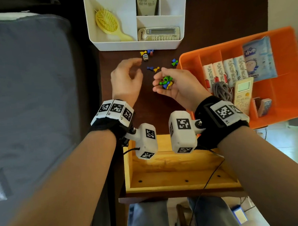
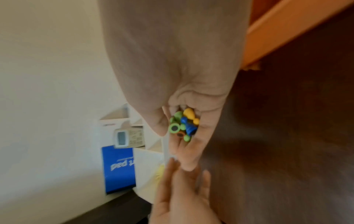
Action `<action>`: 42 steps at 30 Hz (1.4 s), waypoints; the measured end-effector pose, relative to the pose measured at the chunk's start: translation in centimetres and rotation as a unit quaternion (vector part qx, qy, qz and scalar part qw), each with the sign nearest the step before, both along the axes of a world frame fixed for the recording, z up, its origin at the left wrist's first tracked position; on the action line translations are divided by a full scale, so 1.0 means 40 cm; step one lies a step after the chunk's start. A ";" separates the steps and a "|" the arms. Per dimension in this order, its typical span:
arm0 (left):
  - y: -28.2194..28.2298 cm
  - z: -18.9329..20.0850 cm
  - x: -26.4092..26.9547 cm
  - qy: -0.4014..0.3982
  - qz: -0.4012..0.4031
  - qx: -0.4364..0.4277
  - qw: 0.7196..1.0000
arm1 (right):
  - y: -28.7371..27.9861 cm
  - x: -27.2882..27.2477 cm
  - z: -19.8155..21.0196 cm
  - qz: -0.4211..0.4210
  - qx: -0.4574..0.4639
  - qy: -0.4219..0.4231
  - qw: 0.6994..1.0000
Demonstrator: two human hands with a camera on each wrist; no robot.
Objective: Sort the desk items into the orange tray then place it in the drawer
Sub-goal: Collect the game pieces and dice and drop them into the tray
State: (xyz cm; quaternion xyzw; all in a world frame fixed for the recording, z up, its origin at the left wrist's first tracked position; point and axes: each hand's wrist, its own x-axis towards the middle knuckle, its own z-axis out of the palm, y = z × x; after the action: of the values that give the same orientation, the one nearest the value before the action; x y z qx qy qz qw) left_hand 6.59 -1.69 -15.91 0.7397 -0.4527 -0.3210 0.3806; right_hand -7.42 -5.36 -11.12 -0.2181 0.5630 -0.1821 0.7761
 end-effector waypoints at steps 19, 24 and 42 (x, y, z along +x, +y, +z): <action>-0.101 -0.084 -0.022 -0.172 -0.120 0.113 0.971 | -0.100 -0.075 0.004 -0.094 -0.060 -0.040 0.993; -0.107 -0.093 -0.020 -0.171 -0.101 0.102 0.975 | -0.100 -0.079 -0.005 -0.100 -0.059 -0.046 0.992; -0.105 -0.089 -0.039 -0.101 -0.053 0.123 0.986 | -0.097 -0.078 -0.012 -0.099 -0.058 -0.059 0.992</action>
State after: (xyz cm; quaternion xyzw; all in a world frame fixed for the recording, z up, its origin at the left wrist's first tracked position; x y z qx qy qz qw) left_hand 5.01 -5.90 -19.46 0.7846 -0.4843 -0.3173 0.2218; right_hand -10.53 -9.23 -11.62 -0.1950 0.5231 -0.3027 0.7725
